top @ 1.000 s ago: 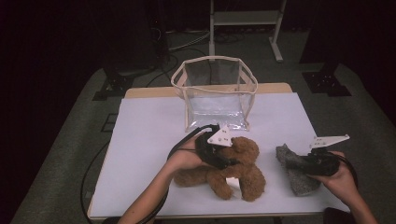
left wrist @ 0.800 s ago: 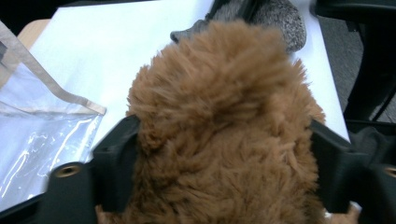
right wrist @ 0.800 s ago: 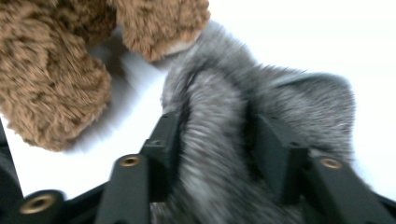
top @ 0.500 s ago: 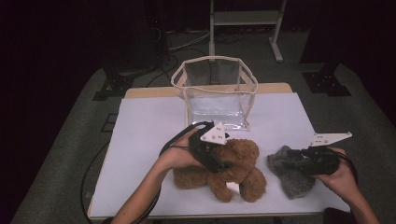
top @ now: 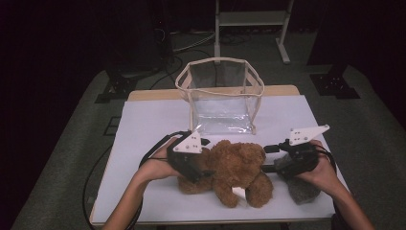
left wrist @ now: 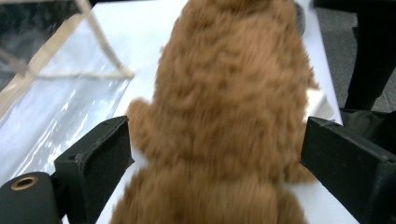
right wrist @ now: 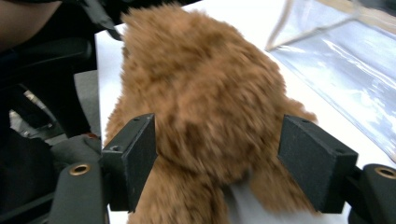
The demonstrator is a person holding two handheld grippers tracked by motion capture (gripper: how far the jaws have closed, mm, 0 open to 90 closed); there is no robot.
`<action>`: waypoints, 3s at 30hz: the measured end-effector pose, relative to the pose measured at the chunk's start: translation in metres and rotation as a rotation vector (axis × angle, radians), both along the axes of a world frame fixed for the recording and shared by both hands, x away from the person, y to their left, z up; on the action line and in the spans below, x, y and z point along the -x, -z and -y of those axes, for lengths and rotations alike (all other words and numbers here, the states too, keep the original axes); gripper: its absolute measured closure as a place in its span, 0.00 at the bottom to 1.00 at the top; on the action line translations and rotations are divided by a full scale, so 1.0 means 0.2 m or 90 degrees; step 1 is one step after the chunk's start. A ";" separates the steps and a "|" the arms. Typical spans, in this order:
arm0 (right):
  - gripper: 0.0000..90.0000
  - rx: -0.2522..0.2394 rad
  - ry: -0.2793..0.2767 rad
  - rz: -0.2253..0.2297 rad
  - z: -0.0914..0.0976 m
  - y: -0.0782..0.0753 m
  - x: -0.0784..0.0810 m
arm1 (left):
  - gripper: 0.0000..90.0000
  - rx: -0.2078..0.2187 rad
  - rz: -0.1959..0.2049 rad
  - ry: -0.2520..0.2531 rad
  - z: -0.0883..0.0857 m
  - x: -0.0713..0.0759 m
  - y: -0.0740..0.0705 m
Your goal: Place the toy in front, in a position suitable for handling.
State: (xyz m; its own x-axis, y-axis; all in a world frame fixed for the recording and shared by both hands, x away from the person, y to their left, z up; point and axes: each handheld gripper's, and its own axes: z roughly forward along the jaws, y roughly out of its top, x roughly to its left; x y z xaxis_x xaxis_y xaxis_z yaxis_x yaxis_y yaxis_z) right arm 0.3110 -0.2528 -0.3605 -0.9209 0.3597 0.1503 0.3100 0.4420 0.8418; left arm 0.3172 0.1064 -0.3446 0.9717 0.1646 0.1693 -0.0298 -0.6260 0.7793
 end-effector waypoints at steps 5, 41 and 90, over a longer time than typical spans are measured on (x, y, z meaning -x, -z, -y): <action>0.27 0.011 -0.032 0.014 -0.09 -0.03 -0.02 | 0.07 0.007 -0.009 -0.025 -0.10 0.00 0.05; 0.37 0.040 -0.015 -0.010 -0.22 0.04 -0.08 | 0.41 0.054 -0.068 -0.053 -0.23 -0.04 0.17; 0.24 0.033 -0.029 -0.055 -0.12 0.19 -0.05 | 0.28 0.003 -0.061 -0.063 -0.16 0.04 0.14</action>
State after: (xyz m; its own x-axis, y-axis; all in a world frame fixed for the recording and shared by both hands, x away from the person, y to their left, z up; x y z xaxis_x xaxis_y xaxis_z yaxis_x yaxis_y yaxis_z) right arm 0.3219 -0.2287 -0.3994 -0.9210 0.3268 0.2122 0.3590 0.5003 0.7879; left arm 0.3097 0.1388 -0.3736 0.9623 0.2613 0.0750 0.1071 -0.6181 0.7788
